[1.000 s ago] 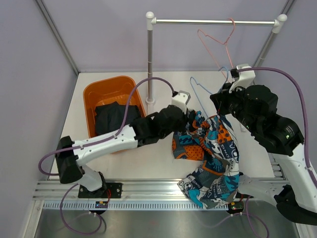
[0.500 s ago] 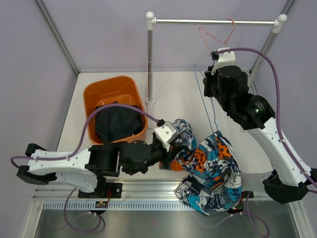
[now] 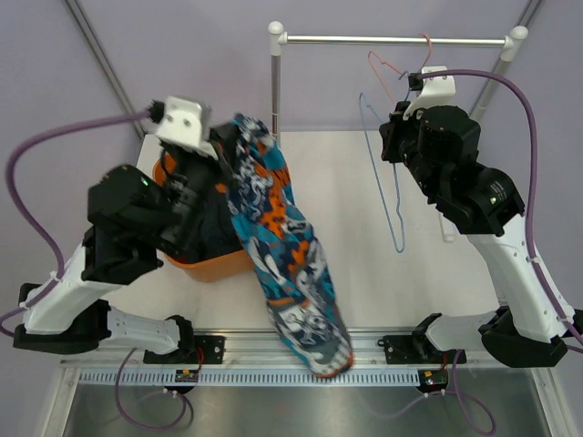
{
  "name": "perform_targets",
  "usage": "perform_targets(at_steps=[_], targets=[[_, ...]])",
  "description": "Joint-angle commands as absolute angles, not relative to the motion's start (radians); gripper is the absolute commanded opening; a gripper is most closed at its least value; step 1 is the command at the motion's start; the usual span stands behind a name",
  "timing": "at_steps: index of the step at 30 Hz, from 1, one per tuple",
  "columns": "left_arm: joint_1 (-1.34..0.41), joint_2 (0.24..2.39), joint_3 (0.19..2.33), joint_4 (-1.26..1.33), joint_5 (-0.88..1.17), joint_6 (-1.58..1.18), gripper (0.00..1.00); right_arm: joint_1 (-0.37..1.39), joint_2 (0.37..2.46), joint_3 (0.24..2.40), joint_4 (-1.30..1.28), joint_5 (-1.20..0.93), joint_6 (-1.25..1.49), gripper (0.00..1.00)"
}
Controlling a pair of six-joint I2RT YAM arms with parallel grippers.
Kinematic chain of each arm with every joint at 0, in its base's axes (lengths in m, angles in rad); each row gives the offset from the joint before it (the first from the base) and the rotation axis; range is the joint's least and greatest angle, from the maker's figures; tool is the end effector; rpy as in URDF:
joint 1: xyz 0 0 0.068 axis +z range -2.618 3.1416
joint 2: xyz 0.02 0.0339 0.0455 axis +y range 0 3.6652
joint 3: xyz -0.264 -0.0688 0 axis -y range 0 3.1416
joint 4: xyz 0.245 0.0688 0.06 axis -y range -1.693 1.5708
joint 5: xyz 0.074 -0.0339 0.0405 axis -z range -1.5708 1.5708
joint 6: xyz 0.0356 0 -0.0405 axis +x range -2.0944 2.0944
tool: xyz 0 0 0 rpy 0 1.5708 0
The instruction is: Remove the shorts from the hanger
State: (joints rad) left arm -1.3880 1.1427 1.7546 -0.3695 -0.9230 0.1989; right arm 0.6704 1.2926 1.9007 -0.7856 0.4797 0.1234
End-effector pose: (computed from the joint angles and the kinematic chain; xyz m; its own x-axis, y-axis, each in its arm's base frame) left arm 0.0587 -0.1612 0.5664 0.1322 -0.0593 -0.9894 0.4351 0.9004 0.0042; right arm 0.1812 0.1227 0.5379 -0.1613 0.0114 -0.9868 -0.1767 0.9834 0.0403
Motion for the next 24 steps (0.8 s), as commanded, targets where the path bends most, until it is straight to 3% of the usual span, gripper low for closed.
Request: perform_targets(at_steps=[1, 8, 24], targets=[[-1.240, 1.235, 1.982, -0.296, -0.928, 0.379, 0.00, 0.670, 1.278, 1.905, -0.798, 0.503, 0.144, 0.00], [-0.993, 1.420, 2.365, -0.371, -0.891, 0.380, 0.00, 0.667, 1.243, 1.867, -0.810, 0.473, 0.150, 0.00], [-0.825, 1.384, 2.258, 0.282, -0.692, 0.654, 0.00, 0.669, 1.223, 1.859, -0.830, 0.397, 0.152, 0.00]])
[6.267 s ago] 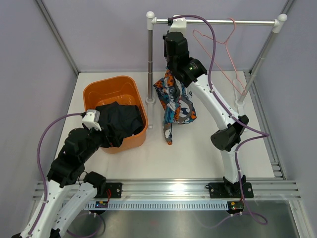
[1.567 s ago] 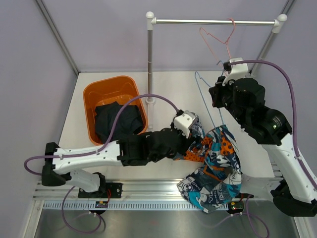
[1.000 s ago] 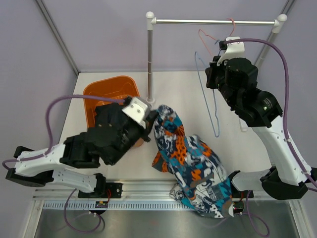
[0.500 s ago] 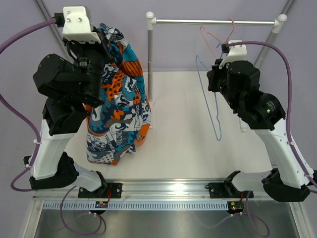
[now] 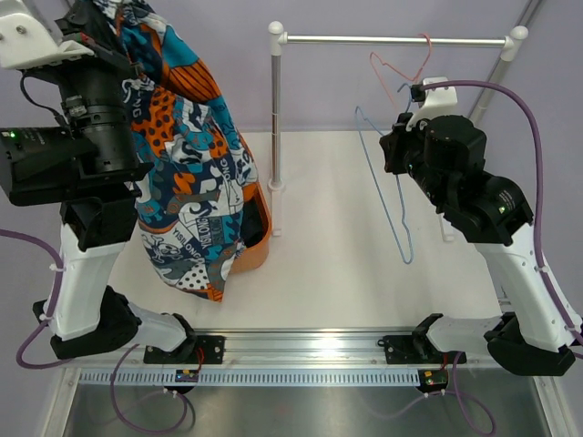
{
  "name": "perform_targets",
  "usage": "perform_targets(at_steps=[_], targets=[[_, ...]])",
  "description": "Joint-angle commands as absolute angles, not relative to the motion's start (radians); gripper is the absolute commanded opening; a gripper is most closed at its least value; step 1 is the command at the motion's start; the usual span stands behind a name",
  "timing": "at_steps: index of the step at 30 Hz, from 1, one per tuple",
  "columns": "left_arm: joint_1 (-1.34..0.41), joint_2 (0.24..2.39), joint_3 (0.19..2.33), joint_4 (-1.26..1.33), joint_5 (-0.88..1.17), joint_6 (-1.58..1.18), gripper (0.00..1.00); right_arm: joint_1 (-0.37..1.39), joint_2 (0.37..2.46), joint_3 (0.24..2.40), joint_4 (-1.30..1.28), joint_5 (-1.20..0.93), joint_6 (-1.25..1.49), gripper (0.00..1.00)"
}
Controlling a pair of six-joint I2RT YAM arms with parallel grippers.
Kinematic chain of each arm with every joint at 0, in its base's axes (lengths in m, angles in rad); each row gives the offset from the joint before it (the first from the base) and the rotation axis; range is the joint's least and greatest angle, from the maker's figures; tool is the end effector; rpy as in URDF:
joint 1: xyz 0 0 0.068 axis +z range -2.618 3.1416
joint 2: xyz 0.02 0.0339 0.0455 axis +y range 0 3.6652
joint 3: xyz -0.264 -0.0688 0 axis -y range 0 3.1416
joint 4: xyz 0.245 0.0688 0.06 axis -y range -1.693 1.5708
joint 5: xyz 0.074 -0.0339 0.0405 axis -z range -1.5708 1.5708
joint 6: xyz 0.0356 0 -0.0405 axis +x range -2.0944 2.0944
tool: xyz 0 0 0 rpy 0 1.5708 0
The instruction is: Remove the shorts from the hanger
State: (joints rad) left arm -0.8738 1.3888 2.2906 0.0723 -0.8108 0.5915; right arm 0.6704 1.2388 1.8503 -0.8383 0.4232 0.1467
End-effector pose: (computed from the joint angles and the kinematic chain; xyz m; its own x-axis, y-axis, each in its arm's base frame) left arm 0.1048 -0.0850 0.6840 0.5895 -0.1058 -0.8008 -0.0746 0.9800 -0.1844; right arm 0.1688 0.1152 0.5289 -0.2113 0.0026 -0.9774 -0.2245 0.9731 0.0511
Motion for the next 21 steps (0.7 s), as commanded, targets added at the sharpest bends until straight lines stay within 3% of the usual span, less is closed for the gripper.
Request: perform_targets(at_steps=[1, 7, 21], targets=[[-0.799, 1.387, 2.249, 0.316, -0.678, 0.635, 0.00, 0.669, 1.223, 1.861, -0.831, 0.394, 0.147, 0.00], [-0.565, 1.451, 2.293, 0.302, -0.550, 0.424, 0.00, 0.669, 1.238, 1.885, -0.844, 0.367, 0.135, 0.00], [-0.413, 1.578, 2.304, 0.262, -0.370, 0.158, 0.00, 0.669, 1.193, 1.844, -0.828, 0.348, 0.109, 0.00]])
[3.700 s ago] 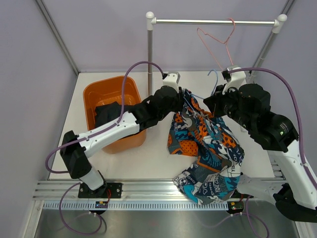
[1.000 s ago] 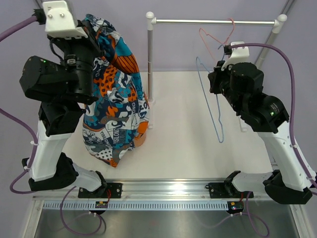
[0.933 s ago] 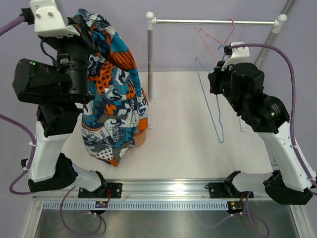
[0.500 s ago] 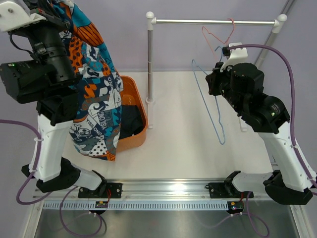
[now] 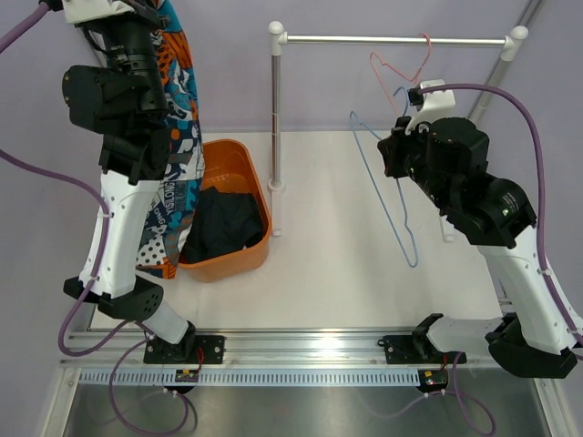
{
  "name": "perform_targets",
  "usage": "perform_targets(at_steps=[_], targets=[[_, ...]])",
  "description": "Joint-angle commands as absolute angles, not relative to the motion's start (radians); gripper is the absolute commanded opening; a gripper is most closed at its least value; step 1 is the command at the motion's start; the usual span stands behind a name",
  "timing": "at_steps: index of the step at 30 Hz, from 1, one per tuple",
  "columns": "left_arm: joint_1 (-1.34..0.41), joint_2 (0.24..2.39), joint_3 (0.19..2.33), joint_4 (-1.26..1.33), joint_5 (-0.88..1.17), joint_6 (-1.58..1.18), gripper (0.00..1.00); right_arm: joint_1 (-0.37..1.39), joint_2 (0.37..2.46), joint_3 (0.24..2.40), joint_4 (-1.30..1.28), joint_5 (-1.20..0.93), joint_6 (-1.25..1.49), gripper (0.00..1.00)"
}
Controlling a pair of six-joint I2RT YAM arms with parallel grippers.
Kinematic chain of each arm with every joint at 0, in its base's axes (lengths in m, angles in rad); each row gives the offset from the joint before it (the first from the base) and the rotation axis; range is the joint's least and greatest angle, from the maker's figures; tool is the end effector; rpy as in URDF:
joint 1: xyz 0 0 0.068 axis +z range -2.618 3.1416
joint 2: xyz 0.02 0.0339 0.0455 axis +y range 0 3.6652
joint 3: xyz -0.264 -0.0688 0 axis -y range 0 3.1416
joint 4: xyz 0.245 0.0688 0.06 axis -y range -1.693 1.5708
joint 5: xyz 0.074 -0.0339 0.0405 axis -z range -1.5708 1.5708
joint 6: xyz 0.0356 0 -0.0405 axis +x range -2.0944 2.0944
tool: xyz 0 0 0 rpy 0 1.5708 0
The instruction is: Remove the shorts from the hanger
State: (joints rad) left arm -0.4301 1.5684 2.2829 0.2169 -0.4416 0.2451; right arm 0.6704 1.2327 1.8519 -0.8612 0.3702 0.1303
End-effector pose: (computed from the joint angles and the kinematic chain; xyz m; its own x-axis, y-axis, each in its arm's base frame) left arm 0.2140 -0.0814 0.6686 0.7428 -0.0994 -0.6621 -0.0362 0.9815 -0.1879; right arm 0.1656 0.1149 0.5279 -0.2257 -0.0244 -0.9739 -0.2770 0.9600 0.0402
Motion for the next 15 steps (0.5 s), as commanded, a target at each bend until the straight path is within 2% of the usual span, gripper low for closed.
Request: perform_targets(at_steps=[1, 10, 15], targets=[[-0.408, 1.583, 2.287, 0.247, -0.361, 0.147, 0.00, 0.669, 1.189, 1.836, -0.819, 0.348, 0.109, 0.00], [-0.407, 1.579, 2.177, 0.153, -0.409, 0.135, 0.00, 0.670, 1.161, 1.792, -0.804, 0.338, 0.118, 0.00], [-0.385, 1.445, 1.903, 0.160, -0.515, 0.077, 0.00, 0.669, 1.149, 1.763, -0.798, 0.324, 0.133, 0.00]])
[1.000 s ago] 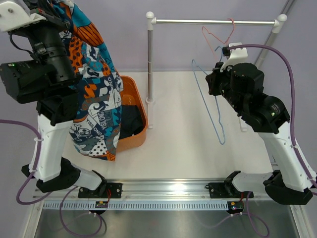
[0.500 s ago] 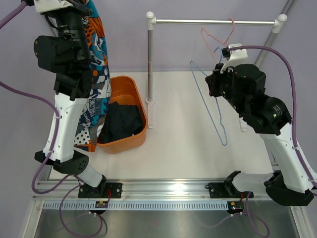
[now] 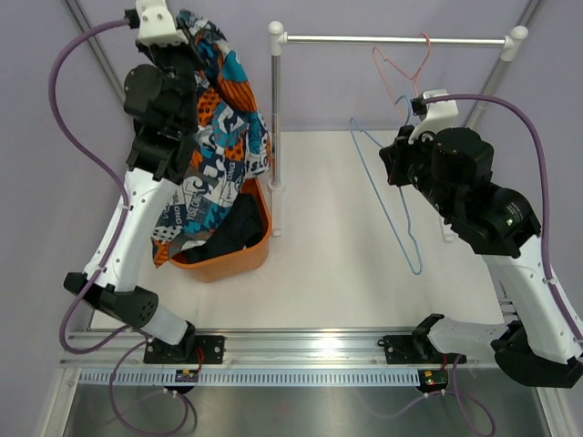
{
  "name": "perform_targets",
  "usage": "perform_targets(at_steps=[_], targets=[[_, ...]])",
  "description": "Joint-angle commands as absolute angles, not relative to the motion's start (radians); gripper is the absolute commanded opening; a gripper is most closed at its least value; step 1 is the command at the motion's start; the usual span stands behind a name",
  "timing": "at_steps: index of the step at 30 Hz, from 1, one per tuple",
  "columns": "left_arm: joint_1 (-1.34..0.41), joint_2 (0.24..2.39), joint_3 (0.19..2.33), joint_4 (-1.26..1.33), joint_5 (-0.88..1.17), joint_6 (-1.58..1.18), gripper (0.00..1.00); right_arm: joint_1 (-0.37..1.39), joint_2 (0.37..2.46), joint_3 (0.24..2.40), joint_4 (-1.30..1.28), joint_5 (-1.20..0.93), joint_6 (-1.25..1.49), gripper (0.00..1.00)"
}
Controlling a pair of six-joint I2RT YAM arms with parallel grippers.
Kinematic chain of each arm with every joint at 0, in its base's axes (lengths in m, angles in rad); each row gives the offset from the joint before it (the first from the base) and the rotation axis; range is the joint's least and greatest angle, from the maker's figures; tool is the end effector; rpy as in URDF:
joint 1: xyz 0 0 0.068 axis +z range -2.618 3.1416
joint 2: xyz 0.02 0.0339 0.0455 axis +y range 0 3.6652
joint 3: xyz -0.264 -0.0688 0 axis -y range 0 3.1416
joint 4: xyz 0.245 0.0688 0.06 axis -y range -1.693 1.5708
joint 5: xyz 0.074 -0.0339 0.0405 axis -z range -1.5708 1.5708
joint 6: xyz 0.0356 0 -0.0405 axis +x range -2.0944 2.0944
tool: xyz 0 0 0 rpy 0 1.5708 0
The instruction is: Remove the shorts from the hanger
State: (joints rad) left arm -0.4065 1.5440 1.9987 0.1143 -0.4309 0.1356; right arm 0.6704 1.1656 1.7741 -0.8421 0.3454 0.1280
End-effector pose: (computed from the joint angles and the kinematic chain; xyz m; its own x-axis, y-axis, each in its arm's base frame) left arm 0.2780 -0.1035 0.5962 0.4952 -0.0795 -0.8651 -0.0312 0.9935 -0.1091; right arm 0.1542 0.1069 0.5205 -0.2216 -0.0224 -0.9749 -0.3007 0.9526 0.0465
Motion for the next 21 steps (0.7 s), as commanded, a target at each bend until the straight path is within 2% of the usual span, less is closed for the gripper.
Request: perform_targets(at_steps=[1, 6, 12, 16, 21], targets=[[-0.371, 1.387, 1.852, 0.169, -0.529, 0.046, 0.00, 0.669, 1.149, 1.761, -0.796, 0.319, 0.136, 0.00], [-0.313, 1.215, 1.590, 0.141, -0.671, -0.053, 0.00, 0.669, 1.147, 1.761, -0.808, 0.292, 0.158, 0.00], [-0.295, 1.005, 1.435, 0.023, -0.811, -0.098, 0.00, 0.669, 1.152, 1.756, -0.818, 0.281, 0.176, 0.00], [-0.296, 0.887, 1.364, -0.116, -0.799, -0.195, 0.00, 0.669, 1.152, 1.743, -0.813, 0.278, 0.190, 0.00], [-0.295, 0.767, 1.304, -0.308, -0.680, -0.307, 0.00, 0.670, 1.150, 1.718, -0.805, 0.261, 0.209, 0.00]])
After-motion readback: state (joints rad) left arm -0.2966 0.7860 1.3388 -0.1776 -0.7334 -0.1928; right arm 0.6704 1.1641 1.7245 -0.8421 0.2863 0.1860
